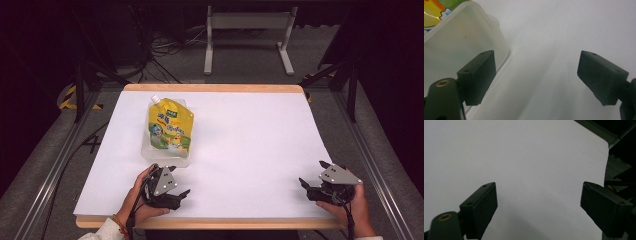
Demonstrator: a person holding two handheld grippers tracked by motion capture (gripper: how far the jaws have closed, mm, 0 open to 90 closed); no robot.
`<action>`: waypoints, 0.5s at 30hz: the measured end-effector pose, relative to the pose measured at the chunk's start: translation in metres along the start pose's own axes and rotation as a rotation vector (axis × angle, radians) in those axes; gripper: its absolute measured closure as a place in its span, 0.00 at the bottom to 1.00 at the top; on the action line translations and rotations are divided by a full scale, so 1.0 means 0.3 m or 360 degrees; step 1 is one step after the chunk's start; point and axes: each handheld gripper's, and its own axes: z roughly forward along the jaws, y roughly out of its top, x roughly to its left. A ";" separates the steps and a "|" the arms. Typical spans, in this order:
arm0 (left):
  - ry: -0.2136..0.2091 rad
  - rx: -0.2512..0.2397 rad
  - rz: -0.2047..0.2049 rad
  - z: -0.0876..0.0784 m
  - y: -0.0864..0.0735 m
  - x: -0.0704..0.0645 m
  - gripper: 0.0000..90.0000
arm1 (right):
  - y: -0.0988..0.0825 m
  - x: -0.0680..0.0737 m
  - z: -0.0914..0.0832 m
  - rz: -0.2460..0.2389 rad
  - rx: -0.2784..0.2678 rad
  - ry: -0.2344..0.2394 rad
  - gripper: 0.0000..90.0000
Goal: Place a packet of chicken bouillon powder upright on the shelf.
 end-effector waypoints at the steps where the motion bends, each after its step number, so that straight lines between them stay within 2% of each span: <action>1: -0.0003 -0.0002 -0.0014 0.001 -0.004 0.001 0.17 | -0.006 0.001 -0.002 0.0011 0.0003 0.0002 0.16; 5: -0.0006 -0.0005 -0.0018 0.000 -0.003 0.007 0.16 | -0.022 0.004 -0.001 0.0047 0.0013 0.0022 0.16; 7: -0.0014 -0.0004 -0.0033 0.004 -0.005 0.008 0.16 | -0.023 0.010 -0.002 0.0021 0.0029 0.0004 0.16; 10: -0.0026 0.0005 -0.0034 0.011 -0.004 0.006 0.15 | -0.021 0.011 -0.007 0.0043 0.0005 0.0011 0.16; 15: -0.0035 0.0016 -0.0028 0.019 -0.003 0.004 0.14 | -0.024 0.017 0.001 0.0043 0.0012 0.0019 0.16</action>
